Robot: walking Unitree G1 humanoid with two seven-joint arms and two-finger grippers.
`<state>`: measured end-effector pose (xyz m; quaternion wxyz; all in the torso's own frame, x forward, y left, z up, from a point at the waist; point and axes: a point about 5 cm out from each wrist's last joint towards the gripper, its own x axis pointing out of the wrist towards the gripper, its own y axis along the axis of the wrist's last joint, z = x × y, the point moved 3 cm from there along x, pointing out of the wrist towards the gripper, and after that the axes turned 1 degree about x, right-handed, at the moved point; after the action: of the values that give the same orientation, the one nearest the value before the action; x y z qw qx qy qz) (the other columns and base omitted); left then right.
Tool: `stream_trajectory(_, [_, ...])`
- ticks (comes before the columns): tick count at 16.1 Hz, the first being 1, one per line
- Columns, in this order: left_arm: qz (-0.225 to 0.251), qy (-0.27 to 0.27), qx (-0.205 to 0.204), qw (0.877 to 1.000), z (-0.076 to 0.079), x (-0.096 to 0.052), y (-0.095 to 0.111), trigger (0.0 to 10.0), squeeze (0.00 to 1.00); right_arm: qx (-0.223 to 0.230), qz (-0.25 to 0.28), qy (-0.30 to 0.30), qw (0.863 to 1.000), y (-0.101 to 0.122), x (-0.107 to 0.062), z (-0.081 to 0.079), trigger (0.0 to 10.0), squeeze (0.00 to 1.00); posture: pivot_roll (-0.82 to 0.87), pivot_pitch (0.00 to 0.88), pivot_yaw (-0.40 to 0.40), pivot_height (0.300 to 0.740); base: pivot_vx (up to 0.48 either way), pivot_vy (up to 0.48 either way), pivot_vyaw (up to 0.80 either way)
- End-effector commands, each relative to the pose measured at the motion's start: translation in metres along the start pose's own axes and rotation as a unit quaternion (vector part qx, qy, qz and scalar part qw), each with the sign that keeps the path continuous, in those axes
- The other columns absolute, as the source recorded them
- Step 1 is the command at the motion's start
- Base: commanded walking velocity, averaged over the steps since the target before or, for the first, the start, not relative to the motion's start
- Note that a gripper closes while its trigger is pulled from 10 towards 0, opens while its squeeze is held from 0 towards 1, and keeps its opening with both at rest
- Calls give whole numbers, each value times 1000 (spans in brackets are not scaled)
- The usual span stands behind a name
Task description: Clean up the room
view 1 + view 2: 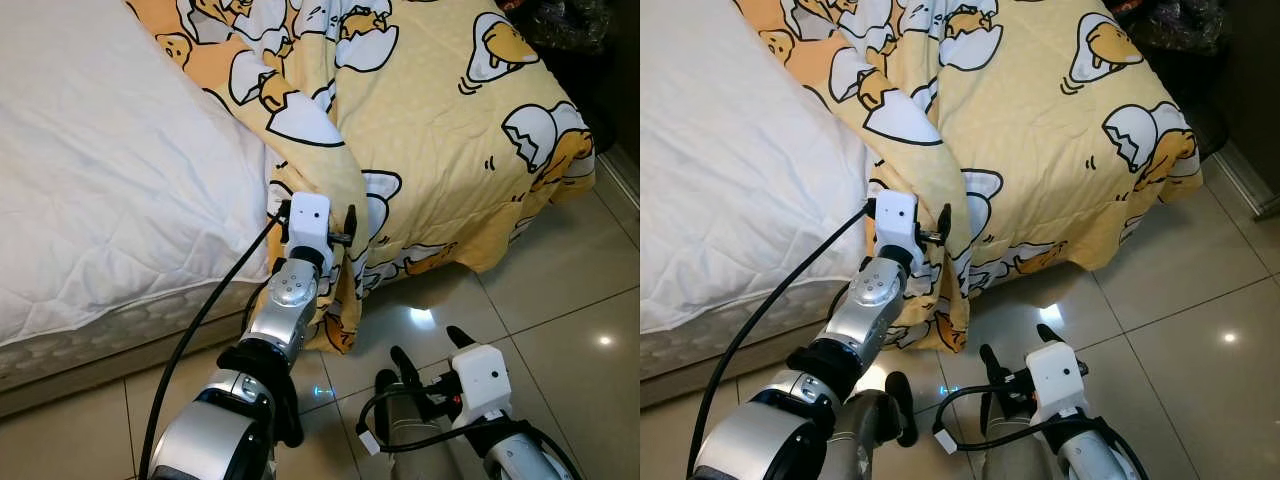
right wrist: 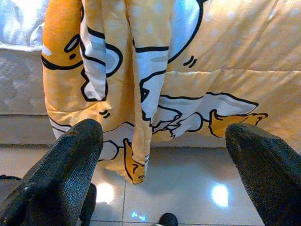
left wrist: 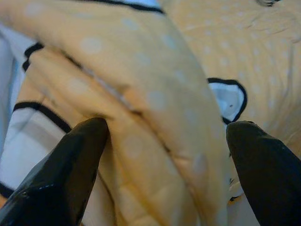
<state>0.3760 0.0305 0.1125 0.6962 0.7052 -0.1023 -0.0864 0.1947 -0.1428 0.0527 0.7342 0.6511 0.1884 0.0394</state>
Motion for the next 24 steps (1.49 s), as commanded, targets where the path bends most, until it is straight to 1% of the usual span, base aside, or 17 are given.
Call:
stream_trajectory(1, [20,-43,-28,998,50,4,17,10000,0,5,-13,3,1000,-6,-5,-3,10000,0,-345,313,62,731,0,0,0])
stream_trajectory(3, [31,2,27,999,35,5,19,10000,0,6,-14,3,1000,-6,-5,-4,10000,0,-345,316,63,731,0,0,0])
stream_trajectory(5, [35,29,45,998,27,5,20,10000,0,7,-15,3,1000,-7,-6,-4,10000,0,-345,316,63,731,0,0,0])
stream_trajectory(6, [53,17,44,997,31,5,26,10000,0,8,-14,3,1000,-7,-5,-4,10000,4,-345,316,63,731,0,0,0])
stream_trajectory(7, [55,13,42,997,32,4,27,10000,0,8,-14,3,1000,-7,-5,-4,10000,0,-345,316,63,731,0,0,0])
stream_trajectory(8, [65,-1,33,997,39,4,30,10000,0,8,-13,4,1000,-6,-5,-4,10000,0,-340,320,61,731,0,0,0])
stream_trajectory(9, [81,-4,43,996,42,3,35,10000,0,8,-13,4,1000,-6,-5,-4,10000,0,-340,320,61,731,0,0,0])
stream_trajectory(10, [92,0,54,994,42,3,39,10000,0,8,-12,4,1000,-6,-5,-4,10000,0,-340,320,61,731,0,0,0])
stream_trajectory(13, [150,11,100,983,42,-1,55,10000,0,10,-10,5,1000,-5,-6,-4,10000,4,-343,325,62,731,0,0,0])
stream_trajectory(14, [157,2,106,982,45,-2,57,10000,0,10,-11,5,1000,-5,-7,-4,10000,0,-344,326,62,731,0,0,0])
stream_trajectory(15, [141,-4,96,985,47,-1,52,10000,0,11,-11,5,1000,-5,-7,-4,10000,0,-342,326,61,731,0,0,0])
stream_trajectory(16, [94,-6,68,993,46,1,37,10000,0,11,-11,5,1000,-5,-7,-4,10000,4,-342,326,61,731,0,0,0])
stream_trajectory(17, [54,-11,40,998,46,1,23,10000,0,11,-11,5,1000,-5,-7,-5,10000,4,-344,329,62,731,0,0,0])
stream_trajectory(18, [32,-19,22,999,50,0,15,10000,0,12,-11,5,1000,-5,-8,-5,10000,8,-340,331,63,731,0,0,0])
stream_trajectory(19, [16,-41,11,999,57,0,10,10000,0,12,-12,7,1000,-5,-8,-6,10000,4,-341,335,61,731,0,0,0])
stream_trajectory(20, [20,-52,4,998,63,1,14,10000,0,12,-13,8,1000,-6,-8,-7,10000,4,-341,335,61,731,0,0,0])
stream_trajectory(24, [30,-81,-15,996,75,5,24,10000,0,12,-13,10,1000,-5,-7,-8,10000,0,-343,337,63,731,0,0,0])
